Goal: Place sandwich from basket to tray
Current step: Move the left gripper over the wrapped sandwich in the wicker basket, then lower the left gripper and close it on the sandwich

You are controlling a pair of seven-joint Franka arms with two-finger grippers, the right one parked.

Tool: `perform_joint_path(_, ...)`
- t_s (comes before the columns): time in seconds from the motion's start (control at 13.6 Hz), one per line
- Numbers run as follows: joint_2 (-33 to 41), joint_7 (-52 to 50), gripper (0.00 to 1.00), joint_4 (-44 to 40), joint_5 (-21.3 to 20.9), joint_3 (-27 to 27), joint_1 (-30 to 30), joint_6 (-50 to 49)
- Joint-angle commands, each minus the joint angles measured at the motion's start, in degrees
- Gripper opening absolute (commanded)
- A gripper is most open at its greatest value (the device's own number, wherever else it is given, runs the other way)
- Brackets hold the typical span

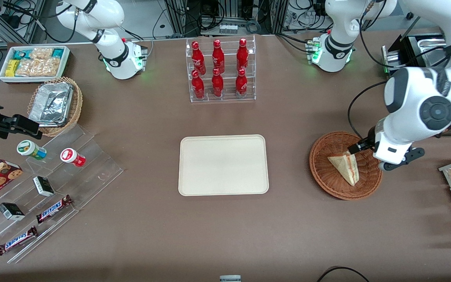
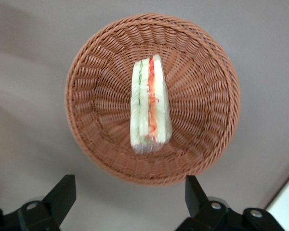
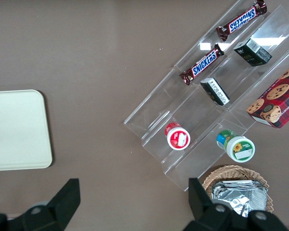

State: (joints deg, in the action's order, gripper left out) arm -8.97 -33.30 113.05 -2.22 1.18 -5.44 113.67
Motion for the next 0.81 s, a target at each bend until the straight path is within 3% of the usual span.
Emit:
perform_joint_path(0.0,2.56,-4.4,1.0,8.04,-0.33,-0.57,-0.63,8.03)
perform_joint_path(0.22,2.74,-4.67,1.0,13.67,-0.33,-0.57,-0.63,16.38)
perform_joint_path(0.73,-2.44,-5.9,1.0,15.53,-0.33,-0.66,-0.63,26.41)
